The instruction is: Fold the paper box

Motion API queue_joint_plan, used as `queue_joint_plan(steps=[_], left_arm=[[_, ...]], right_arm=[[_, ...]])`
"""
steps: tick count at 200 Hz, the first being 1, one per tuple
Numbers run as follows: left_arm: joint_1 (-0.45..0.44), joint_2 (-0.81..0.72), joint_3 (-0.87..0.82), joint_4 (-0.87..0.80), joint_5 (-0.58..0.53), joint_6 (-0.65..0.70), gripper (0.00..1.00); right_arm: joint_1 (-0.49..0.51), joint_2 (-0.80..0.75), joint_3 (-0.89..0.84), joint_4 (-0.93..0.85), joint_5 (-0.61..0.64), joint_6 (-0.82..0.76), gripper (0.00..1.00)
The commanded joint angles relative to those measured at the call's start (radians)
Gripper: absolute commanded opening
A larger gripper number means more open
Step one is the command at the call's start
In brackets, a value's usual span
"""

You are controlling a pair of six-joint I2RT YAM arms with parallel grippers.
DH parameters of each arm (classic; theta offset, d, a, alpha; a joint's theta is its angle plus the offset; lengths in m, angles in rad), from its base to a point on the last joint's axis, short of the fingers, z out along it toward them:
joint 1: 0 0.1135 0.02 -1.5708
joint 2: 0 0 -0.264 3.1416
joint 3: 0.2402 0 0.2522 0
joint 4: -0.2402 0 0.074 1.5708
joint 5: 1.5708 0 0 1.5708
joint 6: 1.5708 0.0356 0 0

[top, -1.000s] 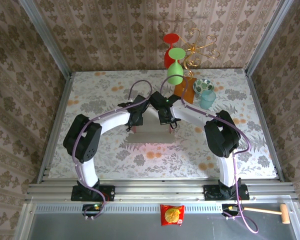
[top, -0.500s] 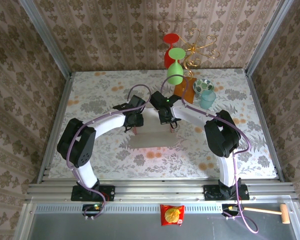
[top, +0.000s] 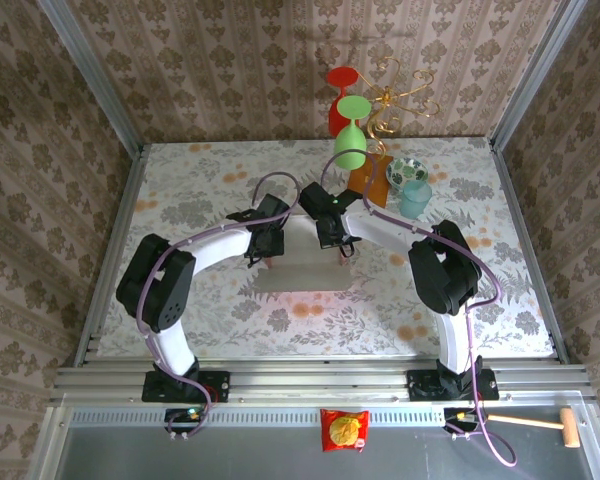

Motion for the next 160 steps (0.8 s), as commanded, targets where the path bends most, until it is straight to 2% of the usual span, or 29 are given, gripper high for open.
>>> queue_joint_plan(steps=[1, 18, 113, 138, 160], left_arm=[[-0.032, 0.034, 0.056, -0.123, -0.164, 0.021, 0.00], [-0.066, 0.025, 0.073, -0.148, -0.247, 0.020, 0.00], [-0.069, -0.004, 0.068, -0.148, -0.243, -0.011, 0.00], [-0.069, -0.007, 0.068, -0.145, -0.241, -0.009, 0.00], [-0.066, -0.017, 0.063, -0.132, -0.232, -0.005, 0.00]], right_arm=[[-0.008, -0.024, -0.004, -0.012, 0.030, -0.009, 0.00], [-0.012, -0.021, -0.007, -0.018, 0.036, -0.008, 0.00], [-0.004, 0.031, 0.040, -0.145, 0.237, 0.019, 0.00], [-0.004, 0.029, 0.044, -0.131, 0.209, 0.012, 0.00], [-0.004, -0.003, 0.005, -0.047, 0.110, -0.015, 0.00]])
